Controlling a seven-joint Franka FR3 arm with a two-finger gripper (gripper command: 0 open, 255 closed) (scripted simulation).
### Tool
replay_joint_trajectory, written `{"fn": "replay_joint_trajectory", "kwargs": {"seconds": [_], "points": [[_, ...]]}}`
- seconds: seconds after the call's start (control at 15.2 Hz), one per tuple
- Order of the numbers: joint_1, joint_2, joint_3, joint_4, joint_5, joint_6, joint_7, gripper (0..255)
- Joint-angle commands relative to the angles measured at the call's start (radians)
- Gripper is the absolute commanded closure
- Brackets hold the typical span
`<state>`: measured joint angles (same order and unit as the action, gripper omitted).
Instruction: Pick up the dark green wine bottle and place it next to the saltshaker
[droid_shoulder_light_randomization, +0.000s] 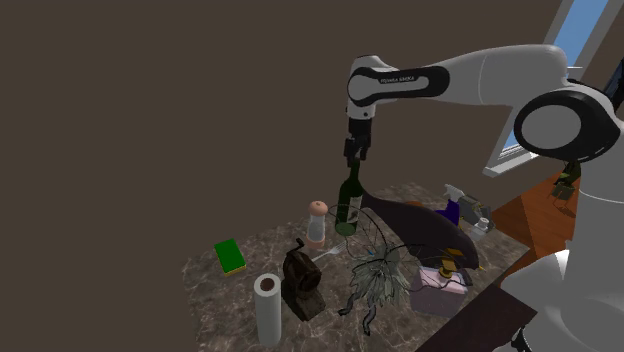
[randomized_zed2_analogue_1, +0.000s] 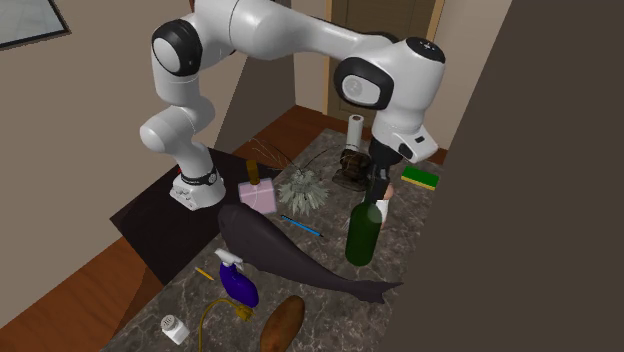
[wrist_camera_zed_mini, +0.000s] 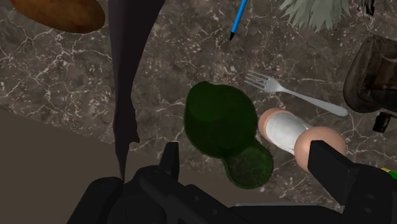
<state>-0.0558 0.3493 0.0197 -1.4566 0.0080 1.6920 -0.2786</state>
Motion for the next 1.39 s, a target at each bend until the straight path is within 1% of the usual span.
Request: {"fn": "replay_joint_trajectory", "kwargs": {"seconds": [0.0, 0.53, 0.59, 1.19, 1.32], "points": [[0.000, -0.001, 0.000, -0.025, 0.000, 0.025, 0.000, 0], [0.000, -0.002, 0.000, -0.034, 0.000, 0.032, 0.000, 0], [0.000, -0.002, 0.000, -0.034, 0.000, 0.032, 0.000, 255], [0.000, -0.002, 0.000, -0.034, 0.000, 0.033, 0.000, 255], [0.000, -0.004, 0.000, -0.010, 0.000, 0.007, 0.000, 255]]}}
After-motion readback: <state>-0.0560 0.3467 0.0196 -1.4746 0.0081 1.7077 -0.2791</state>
